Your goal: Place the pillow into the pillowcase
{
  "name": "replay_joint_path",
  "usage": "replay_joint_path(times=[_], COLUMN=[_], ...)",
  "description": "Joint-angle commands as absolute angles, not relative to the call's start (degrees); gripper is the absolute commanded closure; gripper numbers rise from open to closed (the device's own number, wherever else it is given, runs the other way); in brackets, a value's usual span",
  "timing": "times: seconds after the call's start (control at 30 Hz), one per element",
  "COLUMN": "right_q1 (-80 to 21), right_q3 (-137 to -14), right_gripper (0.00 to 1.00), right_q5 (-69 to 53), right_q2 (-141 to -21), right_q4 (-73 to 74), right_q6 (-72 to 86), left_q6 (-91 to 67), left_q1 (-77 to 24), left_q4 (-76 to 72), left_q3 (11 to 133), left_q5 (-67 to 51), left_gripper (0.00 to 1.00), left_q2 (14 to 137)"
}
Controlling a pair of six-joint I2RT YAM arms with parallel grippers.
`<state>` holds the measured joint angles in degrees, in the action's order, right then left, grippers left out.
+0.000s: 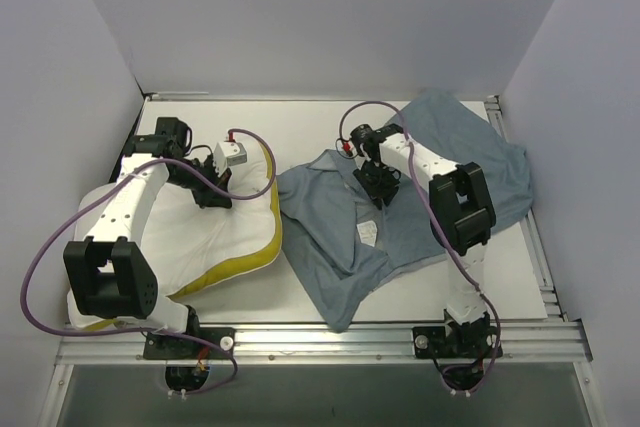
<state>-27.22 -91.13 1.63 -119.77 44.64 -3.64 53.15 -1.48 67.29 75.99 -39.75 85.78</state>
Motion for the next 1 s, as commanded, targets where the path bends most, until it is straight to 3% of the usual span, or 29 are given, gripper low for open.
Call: replay_joint_path(times=[0.0,0.1,0.27,0.5,0.67,0.97], right_q1=[-24.18,-21.81,-18.64,-14.94,-12.31,-7.39], right_q3=[-90.97,-90.79,-90.62,-86.75,-84.29,-78.67], right_gripper=[0.77,0.89,1.00,1.00,1.00,1.00], right_q5=[3.96,1.94,-6.38,-27.21,-31.99,-34.98], right_q2=[-112.94,-111.62,-110.05,-101.96,-96.24,-90.71], right_q4=[49.04,49.39,50.01,47.38,45.79,43.86], right_q6=[-4.13,-4.39,-4.57,-3.61,-1.15,-0.88], left_q6=[53.61,53.96,54.40,50.90,47.39,48.95], left_q1=[-0.79,-0.79,-0.88,-6.93,-21.14,-35.41], left_q4=[68.64,68.64,68.73,68.64,66.63,63.19], left_q3=[77.70,77.87,78.83,86.11,91.23,88.51], left_q5=[-42.63,-42.71,-43.33,-47.72,-48.43,-48.43], left_gripper=[1.00,1.00,1.00,1.00,1.00,1.00], left_q2=[84.55,84.90,85.69,86.75,88.68,96.59])
